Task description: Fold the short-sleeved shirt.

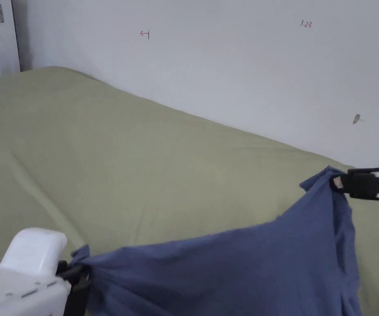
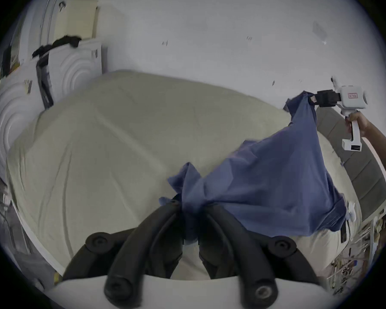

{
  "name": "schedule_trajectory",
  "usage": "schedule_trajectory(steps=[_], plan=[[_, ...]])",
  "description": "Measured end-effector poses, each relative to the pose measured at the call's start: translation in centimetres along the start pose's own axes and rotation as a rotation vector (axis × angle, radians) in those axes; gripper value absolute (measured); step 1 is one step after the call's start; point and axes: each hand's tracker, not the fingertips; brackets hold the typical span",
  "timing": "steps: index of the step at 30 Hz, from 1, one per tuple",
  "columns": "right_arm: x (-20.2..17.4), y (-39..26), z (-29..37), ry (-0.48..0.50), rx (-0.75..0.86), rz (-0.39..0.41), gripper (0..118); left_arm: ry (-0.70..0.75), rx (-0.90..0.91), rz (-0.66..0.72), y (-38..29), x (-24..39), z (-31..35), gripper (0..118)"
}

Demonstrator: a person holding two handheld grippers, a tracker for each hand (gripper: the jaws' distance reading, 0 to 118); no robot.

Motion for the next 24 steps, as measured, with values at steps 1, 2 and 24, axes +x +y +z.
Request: schedule_trajectory(steps=[1, 2, 24], plan=[[0.3, 0.8, 1.0, -0.042, 0.044, 0.024, 1, -0.005, 0.023, -0.019, 1.6, 0.3, 0.0, 11], [0.6, 1.7, 2.1, -0.060, 0.058, 0.014, 1, -0.015, 0.045, -0.036, 3.1, 0.5, -0.1, 11], [4.5, 18.1, 14.9, -0.562, 0.465, -0.002, 1, -0.056, 0.268, -0.378, 34.9, 6.4, -4.3, 11]])
